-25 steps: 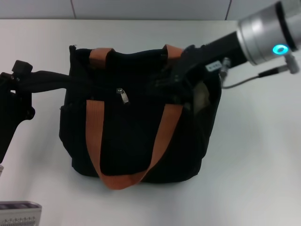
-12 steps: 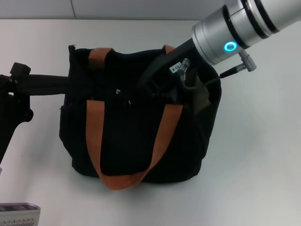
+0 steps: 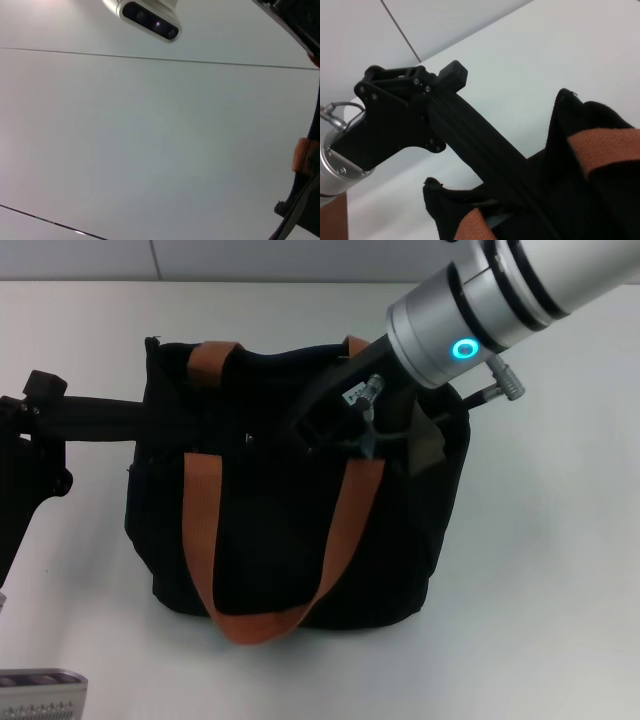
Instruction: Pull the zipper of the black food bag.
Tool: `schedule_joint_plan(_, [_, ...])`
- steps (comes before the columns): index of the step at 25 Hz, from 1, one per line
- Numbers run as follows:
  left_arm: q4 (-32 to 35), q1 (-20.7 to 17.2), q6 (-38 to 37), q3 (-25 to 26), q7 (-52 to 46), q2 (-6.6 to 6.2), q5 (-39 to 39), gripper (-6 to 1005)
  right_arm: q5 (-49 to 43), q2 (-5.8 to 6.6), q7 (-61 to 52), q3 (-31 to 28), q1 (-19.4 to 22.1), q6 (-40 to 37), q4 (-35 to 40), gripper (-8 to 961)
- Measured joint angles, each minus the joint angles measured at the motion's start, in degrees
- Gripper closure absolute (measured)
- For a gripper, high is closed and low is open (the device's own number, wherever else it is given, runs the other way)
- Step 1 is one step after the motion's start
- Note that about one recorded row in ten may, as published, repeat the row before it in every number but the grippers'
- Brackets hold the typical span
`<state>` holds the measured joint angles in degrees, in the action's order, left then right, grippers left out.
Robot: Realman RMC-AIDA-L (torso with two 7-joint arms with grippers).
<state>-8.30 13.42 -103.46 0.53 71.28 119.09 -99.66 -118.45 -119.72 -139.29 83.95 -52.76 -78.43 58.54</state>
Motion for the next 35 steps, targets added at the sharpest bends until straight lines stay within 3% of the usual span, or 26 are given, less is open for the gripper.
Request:
schedule_joint_plan(9, [0.0,0.03,-0.07,-0.01,0.07,0.03,-0.01,918,-0.61,0.21,0.1,2.65,2.05,1.98,2.5,732])
schedule_joint_plan(14, [-0.26,-0.44,-0.97,0.0,0.14,0.0,-0.1,917,-1.12,0.38,0.3,2.4,6.72,1.48,8.42,946])
schedule_joint_plan(27, [0.13,-0.78,-1.22,-0.01,0.18,0.0,-0.1,916,-4.89,0.41,-2.08,-1.92,11.91,-3.99,15.73,935])
schedule_joint_plan(35, [-0.27,-0.6,-0.46,-0.1,1.17,0.0,-0.08,915,-5.12,0.19,-5.69,-1.81,8.61,-4.89,14.08,913])
